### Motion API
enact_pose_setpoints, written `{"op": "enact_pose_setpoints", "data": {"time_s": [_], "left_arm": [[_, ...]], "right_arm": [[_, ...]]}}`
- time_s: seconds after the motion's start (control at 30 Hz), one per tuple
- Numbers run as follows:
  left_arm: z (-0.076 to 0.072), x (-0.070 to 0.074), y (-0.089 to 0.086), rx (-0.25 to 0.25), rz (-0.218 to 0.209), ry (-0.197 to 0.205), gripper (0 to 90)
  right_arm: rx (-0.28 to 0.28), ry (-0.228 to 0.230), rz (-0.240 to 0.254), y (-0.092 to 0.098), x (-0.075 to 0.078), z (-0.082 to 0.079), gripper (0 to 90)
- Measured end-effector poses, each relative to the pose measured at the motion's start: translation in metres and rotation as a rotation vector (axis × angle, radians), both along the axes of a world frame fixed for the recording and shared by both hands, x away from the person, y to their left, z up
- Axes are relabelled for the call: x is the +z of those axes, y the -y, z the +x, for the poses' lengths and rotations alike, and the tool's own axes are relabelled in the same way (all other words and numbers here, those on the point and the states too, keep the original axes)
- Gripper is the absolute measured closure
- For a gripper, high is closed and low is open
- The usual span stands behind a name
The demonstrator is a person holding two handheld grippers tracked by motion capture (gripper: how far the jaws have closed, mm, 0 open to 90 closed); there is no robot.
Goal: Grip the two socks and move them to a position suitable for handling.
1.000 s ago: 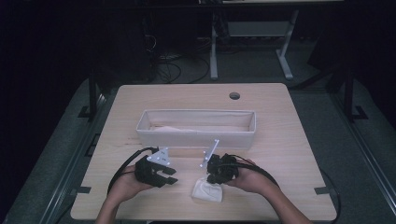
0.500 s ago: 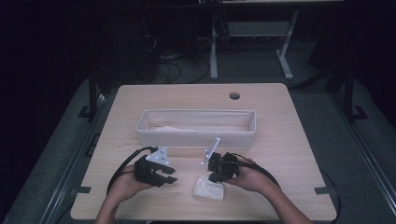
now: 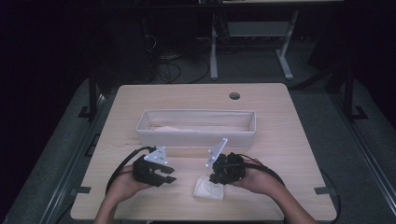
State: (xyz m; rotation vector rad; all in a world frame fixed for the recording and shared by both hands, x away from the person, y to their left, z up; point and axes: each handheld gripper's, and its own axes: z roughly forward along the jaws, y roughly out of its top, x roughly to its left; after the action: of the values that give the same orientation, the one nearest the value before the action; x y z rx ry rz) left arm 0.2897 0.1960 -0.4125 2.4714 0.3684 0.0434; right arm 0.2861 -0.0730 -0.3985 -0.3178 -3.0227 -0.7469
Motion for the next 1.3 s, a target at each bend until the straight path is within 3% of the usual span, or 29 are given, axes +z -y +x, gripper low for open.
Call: {"op": "enact_pose_setpoints", "data": {"time_s": [0.1, 0.17, 0.4, 0.63, 0.87, 1.0, 1.3], "left_arm": [[0.000, 0.000, -0.001, 0.002, -0.004, 0.000, 63.6], [0.000, 0.000, -0.002, 0.001, -0.006, 0.003, 63.6], [0.000, 0.001, -0.003, 0.001, -0.002, 0.002, 63.7], [0.000, 0.001, -0.003, 0.003, -0.004, 0.002, 63.7], [0.000, 0.001, -0.003, 0.001, -0.002, 0.002, 63.8], [0.000, 0.001, -0.003, 0.000, -0.003, 0.003, 63.8], [-0.001, 0.004, -0.006, 0.002, -0.008, 0.009, 63.8]], "right_arm": [[0.034, -0.006, -0.006, -0.003, -0.004, -0.002, 78.6], [0.051, -0.037, -0.010, -0.007, -0.013, -0.002, 72.6], [0.054, -0.027, -0.071, -0.017, -0.026, 0.002, 66.4], [0.056, -0.024, -0.044, -0.014, -0.020, -0.001, 57.1], [0.066, -0.021, -0.079, -0.018, -0.031, 0.002, 54.1], [0.058, -0.029, -0.062, -0.018, -0.035, 0.002, 53.2], [0.065, 0.023, -0.074, -0.023, -0.025, -0.002, 49.1]]}}
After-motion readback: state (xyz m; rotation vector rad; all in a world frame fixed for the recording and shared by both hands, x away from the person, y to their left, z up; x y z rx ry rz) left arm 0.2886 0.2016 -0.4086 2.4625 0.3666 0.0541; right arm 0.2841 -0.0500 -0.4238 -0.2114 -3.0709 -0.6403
